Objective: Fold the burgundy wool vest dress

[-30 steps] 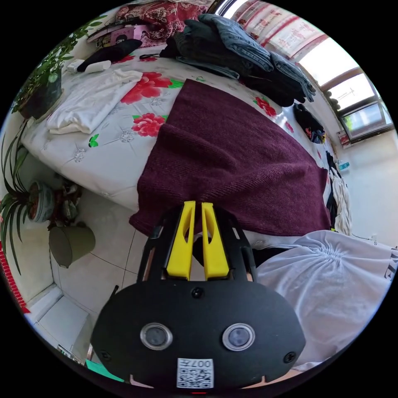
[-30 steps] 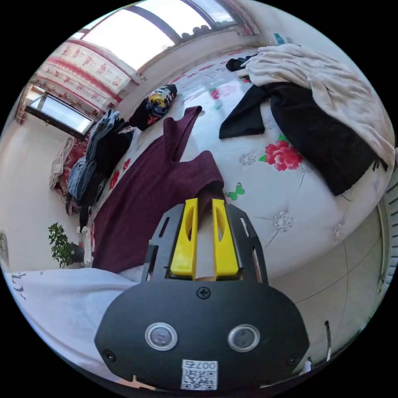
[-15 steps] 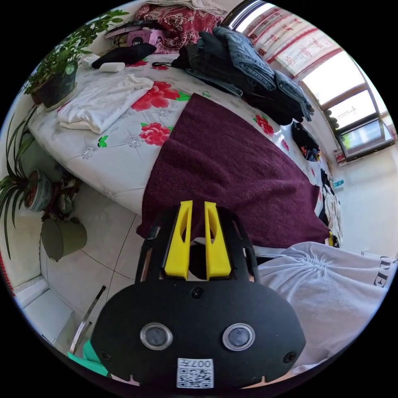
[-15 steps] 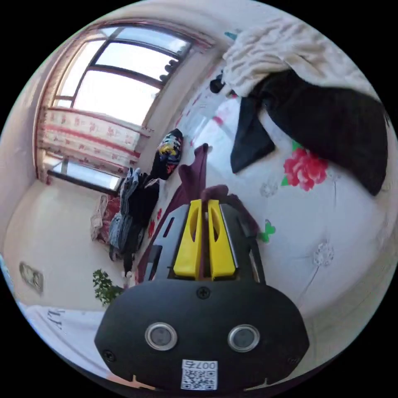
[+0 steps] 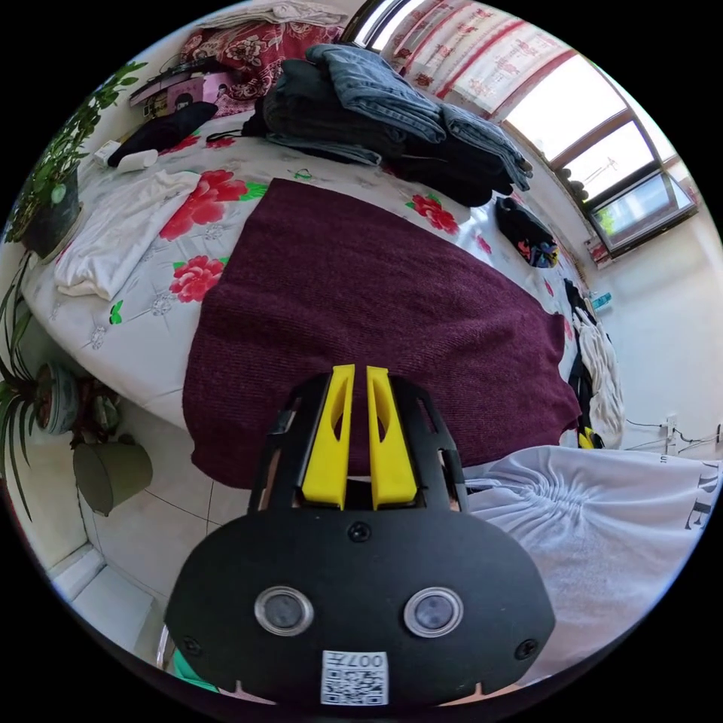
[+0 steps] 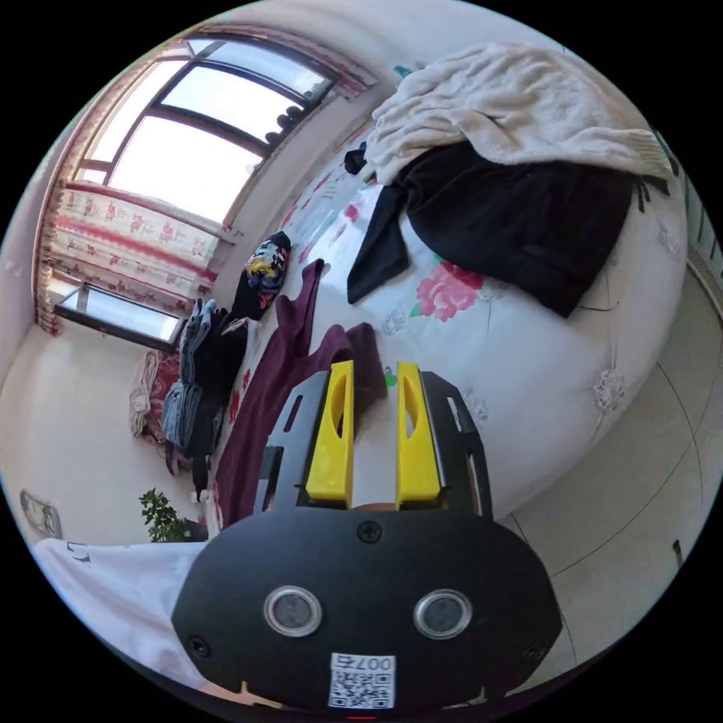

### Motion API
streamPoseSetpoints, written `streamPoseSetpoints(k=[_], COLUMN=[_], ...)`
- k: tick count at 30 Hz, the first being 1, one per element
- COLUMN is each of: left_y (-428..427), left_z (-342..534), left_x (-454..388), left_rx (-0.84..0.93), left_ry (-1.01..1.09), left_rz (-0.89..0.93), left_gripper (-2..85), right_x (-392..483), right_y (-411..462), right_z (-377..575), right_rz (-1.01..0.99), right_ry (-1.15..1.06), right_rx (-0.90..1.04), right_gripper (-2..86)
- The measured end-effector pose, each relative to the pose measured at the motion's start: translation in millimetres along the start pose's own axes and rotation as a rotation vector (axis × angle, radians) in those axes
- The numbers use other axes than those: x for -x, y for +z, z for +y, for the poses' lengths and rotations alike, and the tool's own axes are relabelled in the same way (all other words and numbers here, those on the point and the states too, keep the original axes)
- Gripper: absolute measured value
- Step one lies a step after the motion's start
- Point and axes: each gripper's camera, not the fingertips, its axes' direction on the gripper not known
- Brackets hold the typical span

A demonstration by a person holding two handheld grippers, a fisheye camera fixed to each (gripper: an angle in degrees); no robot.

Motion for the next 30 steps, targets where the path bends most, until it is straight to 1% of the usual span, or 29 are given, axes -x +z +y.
streamPoseSetpoints(k=[2,4,6,10,12,15,18,20,22,23,24,25,27,28,29,30], left_y=[5.7,8.6,10.5,12.5,13.1,16.8,23.7,28.2,29.7,30.7,31.4,33.5,38.7,42.0,43.5,43.5], left_z=[1.5,3.4,5.9,13.9,18.0,24.6,31.7,38.7,44.8,49.2,51.3,55.4,60.6,63.7,66.2,67.4], left_x=[-7.8,-12.6,-16.9,-25.9,-28.4,-28.5,-25.4,-21.7,-18.2,-15.9,-14.7,-12.1,-7.2,-3.6,-0.2,1.4], left_rx=[0.013,0.021,0.029,0.052,0.056,0.061,0.073,0.078,0.073,0.069,0.067,0.065,0.073,0.079,0.079,0.075], left_ry=[0.012,0.020,0.029,0.051,0.056,0.045,0.023,0.005,-0.014,-0.025,-0.031,-0.041,-0.058,-0.072,-0.084,-0.089], left_rz=[0.008,0.009,0.012,-0.012,-0.024,-0.031,-0.037,-0.051,-0.054,-0.054,-0.054,-0.051,-0.036,-0.028,-0.023,-0.021], left_gripper=[2.3,2.2,2.2,2.4,2.5,2.4,2.4,2.3,2.3,2.4,2.4,2.5,2.9,3.1,3.3,3.4], right_x=[9.6,23.3,30.9,53.3,59.5,70.4,74.8,74.8,61.5,54.9,37.7,17.2,-10.0,-23.9,-30.4,-43.9], right_y=[14.0,41.7,58.2,82.1,96.7,102.7,93.7,67.8,14.6,-0.6,-30.0,-49.9,-57.5,-59.4,-60.8,-63.2], right_z=[-10.2,-26.0,-36.7,-52.6,-53.1,-42.3,-41.7,-42.5,-49.8,-51.9,-55.7,-59.8,-63.8,-61.3,-60.0,-58.9], right_rz=[0.095,0.274,0.339,0.256,0.235,0.329,0.244,0.213,0.205,0.194,0.171,0.148,0.128,0.180,0.189,0.151], right_ry=[-0.078,-0.189,-0.238,-0.332,-0.349,-0.410,-0.445,-0.460,-0.394,-0.364,-0.286,-0.207,-0.139,-0.080,-0.057,-0.001], right_rx=[0.020,0.103,0.132,0.133,0.172,0.130,0.202,0.132,-0.026,-0.071,-0.159,-0.189,-0.146,-0.160,-0.170,-0.173], right_gripper=[6.3,7.0,7.4,7.6,7.1,4.1,1.2,0.5,0.1,0.1,0.0,-0.1,-0.2,-0.2,-0.2,-0.2])
